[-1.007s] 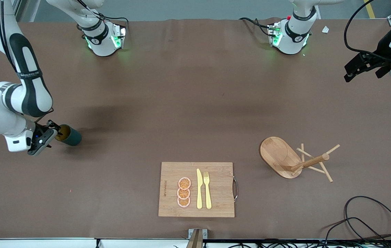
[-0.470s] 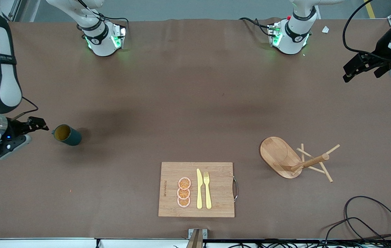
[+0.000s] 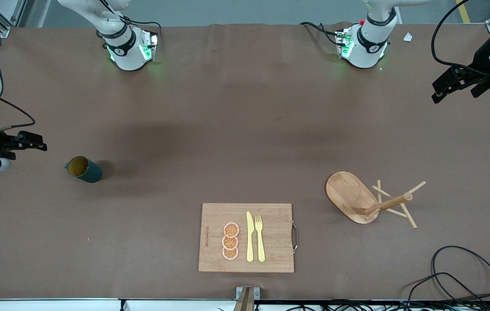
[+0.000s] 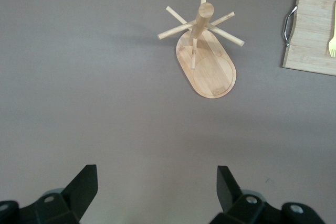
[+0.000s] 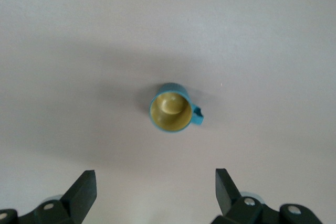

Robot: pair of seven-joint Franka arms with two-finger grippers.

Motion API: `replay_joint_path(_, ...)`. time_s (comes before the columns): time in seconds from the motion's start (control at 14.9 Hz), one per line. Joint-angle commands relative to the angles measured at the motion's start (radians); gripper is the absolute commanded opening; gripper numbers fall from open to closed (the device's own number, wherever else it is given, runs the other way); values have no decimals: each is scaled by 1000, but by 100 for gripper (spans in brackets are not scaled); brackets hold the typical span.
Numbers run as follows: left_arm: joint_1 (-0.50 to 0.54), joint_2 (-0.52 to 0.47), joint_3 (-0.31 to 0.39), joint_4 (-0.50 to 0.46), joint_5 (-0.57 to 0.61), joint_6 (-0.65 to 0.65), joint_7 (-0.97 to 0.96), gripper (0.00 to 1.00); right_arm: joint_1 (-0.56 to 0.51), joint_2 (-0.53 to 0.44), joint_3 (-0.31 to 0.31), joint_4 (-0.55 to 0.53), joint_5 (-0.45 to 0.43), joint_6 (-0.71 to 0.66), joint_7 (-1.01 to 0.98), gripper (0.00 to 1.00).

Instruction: Transfer cup from left to right arm and place

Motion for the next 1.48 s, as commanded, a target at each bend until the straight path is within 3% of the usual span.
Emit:
replay_joint_path(0.0,5,-9,2,7,5,-9,23,100,39,-69,4,-9,-31,-68,127,100)
replay_joint_path(0.47,5,-14,2,5,5,-39,22,100,44,-16,3,236,-39,-255,156,100)
replay_joint_path(0.81,0,-14,-8,1,5,-61,23,100,47,-17,1,244,-25,-257,170,100)
replay_joint_path(1.07,-1,-14,-8,13,5,-85,61,100,45,-20,1,244,-16,-292,308,100)
replay_joint_path(1.41,3,-12,-2,24,6,-87,78,100,41,-37,-2,235,-14,-268,201,100)
